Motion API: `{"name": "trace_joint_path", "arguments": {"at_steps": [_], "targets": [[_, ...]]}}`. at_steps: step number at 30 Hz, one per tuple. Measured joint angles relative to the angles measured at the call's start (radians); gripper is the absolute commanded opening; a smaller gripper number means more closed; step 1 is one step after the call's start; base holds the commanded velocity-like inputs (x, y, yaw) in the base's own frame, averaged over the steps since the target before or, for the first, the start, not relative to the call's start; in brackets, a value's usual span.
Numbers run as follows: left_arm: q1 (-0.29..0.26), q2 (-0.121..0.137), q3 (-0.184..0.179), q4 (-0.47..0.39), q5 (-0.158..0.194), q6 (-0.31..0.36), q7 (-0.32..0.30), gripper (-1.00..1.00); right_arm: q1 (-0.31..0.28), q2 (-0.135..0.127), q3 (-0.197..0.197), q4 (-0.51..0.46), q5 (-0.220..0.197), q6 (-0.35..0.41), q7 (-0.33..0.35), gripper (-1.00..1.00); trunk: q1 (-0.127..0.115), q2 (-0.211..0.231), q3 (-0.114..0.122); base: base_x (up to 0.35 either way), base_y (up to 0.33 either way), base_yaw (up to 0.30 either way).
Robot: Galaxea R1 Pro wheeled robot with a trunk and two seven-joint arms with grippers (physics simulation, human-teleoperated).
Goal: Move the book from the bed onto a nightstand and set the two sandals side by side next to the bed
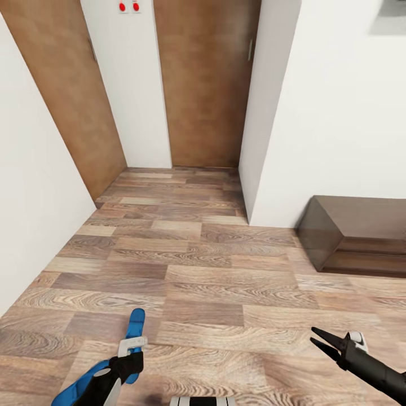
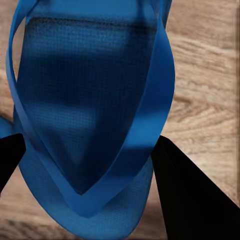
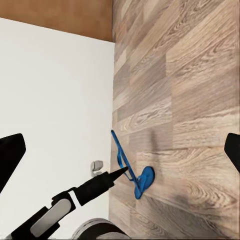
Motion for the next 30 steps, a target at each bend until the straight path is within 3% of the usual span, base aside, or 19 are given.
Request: {"name": "trace_joint_path", "arguments": {"at_steps": [2, 6, 9, 12, 13, 15, 19, 23, 24, 27, 29, 30], "targets": [[0.0, 0.0, 0.0, 0.0, 0.0, 0.0, 0.0, -1.0, 0.0, 0.0, 0.002, -0.002, 0.036, 0.0, -0.024, 1.0, -0.001, 0.0, 0.008, 0.0, 0.0, 0.0], [0.0, -0.001, -0.002, -0.001, -0.001, -0.002, -0.001, -1.0, 0.0, 0.0, 0.004, -0.017, 0.257, 0.001, -0.162, 1.0, -0.003, 0.001, 0.023, 0.0, 0.0, 0.0], [-0.001, -0.001, -0.002, -0.001, -0.001, -0.002, -0.001, -1.0, 0.0, 0.0, 0.003, -0.052, 0.345, 0.001, -0.219, 1.0, -0.004, 0.002, 0.035, 0.0, 0.0, 0.0], [-0.001, -0.002, -0.002, -0.001, -0.001, -0.002, -0.001, -1.0, 0.0, 0.0, 0.002, -0.103, 0.424, 0.002, -0.356, 1.0, -0.005, 0.003, 0.046, 0.0, 0.0, 0.0], [-0.001, -0.002, -0.002, -0.001, -0.001, -0.003, -0.001, -1.0, 0.0, 0.0, 0.001, -0.114, 0.431, 0.002, -0.389, 1.0, -0.006, 0.003, 0.05, 0.0, 0.0, 0.0], [0.0, -0.002, -0.003, -0.001, -0.001, -0.003, -0.001, -1.0, 0.0, 0.0, 0.001, -0.169, 0.452, 0.001, -0.553, 1.0, -0.007, 0.004, 0.058, 0.0, 0.0, 0.0], [0.0, -0.003, -0.003, -0.001, -0.001, -0.004, -0.001, -1.0, 0.0, 0.002, 0.001, -0.204, 0.461, -0.001, -0.768, 1.0, -0.009, 0.004, 0.074, 0.0, 0.0, 0.0], [0.0, -0.003, -0.003, -0.001, -0.001, -0.004, -0.001, -1.0, -0.001, 0.005, 0.003, -0.205, 0.464, -0.015, -0.934, 1.0, -0.01, 0.005, 0.089, 0.0, 0.0, 0.0], [0.0, -0.003, -0.003, -0.001, -0.001, -0.004, -0.001, -1.0, -0.001, 0.006, 0.005, -0.199, 0.464, -0.074, -0.989, 1.0, -0.011, 0.006, 0.093, 0.0, 0.0, 0.0], [0.0, -0.003, -0.004, 0.0, -0.001, -0.004, -0.002, -1.0, -0.001, 0.007, 0.011, -0.142, 0.466, -0.319, -1.036, 1.0, -0.012, 0.006, 0.104, 0.0, 0.0, 0.0], [0.0, -0.003, -0.004, 0.0, -0.001, -0.004, -0.002, -1.0, -0.001, 0.01, 0.017, -0.088, 0.468, -0.385, -1.037, 1.0, -0.013, 0.007, 0.112, 0.0, 0.0, 0.0], [0.0, -0.003, -0.004, 0.001, -0.001, -0.004, -0.002, -1.0, -0.001, 0.015, 0.041, -0.04, 0.467, -0.41, -1.026, 1.0, -0.013, 0.007, 0.116, 0.0, 0.0, 0.0]]}}
